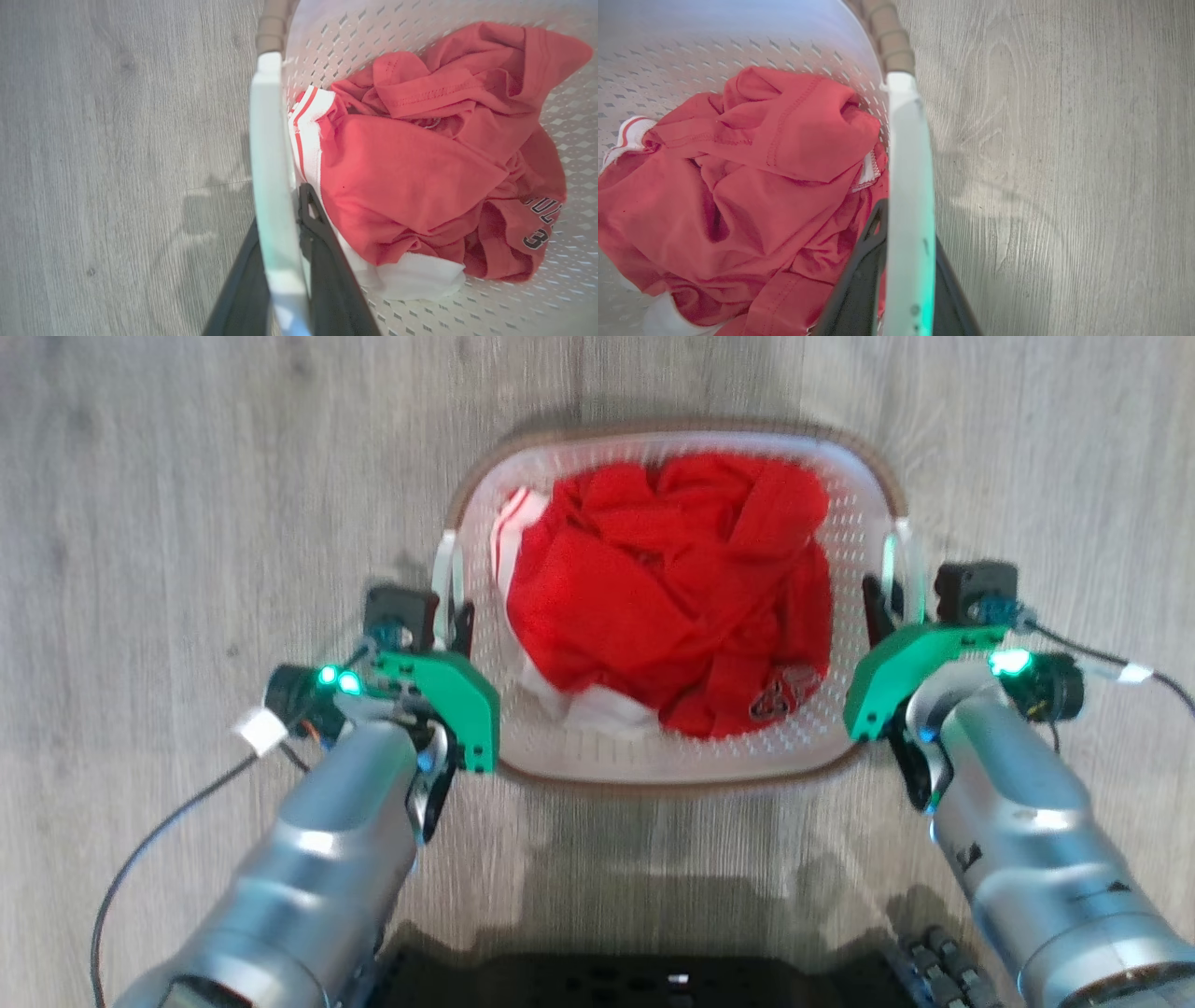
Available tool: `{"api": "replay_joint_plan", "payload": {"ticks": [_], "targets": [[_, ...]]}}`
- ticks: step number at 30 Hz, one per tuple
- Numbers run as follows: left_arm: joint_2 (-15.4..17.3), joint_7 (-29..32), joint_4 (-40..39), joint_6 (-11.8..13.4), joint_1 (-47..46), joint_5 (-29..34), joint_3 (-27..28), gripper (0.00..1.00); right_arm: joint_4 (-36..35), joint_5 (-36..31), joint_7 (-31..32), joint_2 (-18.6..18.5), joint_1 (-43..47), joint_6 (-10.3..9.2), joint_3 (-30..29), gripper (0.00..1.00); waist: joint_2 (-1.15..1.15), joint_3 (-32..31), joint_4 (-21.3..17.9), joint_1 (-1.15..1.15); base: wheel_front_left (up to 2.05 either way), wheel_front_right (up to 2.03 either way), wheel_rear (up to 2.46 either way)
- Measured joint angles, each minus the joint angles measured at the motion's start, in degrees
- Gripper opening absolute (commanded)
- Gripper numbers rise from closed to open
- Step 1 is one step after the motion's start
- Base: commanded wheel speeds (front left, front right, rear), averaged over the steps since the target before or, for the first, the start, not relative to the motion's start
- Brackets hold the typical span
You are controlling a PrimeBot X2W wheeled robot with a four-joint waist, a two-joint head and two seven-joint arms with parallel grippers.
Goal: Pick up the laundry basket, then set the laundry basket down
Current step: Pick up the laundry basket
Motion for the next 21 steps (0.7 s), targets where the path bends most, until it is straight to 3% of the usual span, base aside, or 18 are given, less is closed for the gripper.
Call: {"api": "replay_joint_plan", "payload": {"ticks": [13,21], "targets": [[-0.19,1.11,4.79,-0.23,8.45,-7.40,-6.13,0.00,8.96,8.77,0.29,0.92,4.84,0.01,10.16,0.00,0.00,-12.10,-0.20,0.00,0.00,0.00,0.00],[-0.15,3.85,5.47,-0.32,12.66,-11.23,-9.48,0.00,10.87,14.27,2.66,1.14,8.62,0.01,15.79,0.00,-0.01,-19.38,-0.44,0.00,0.00,0.00,0.00]]}}
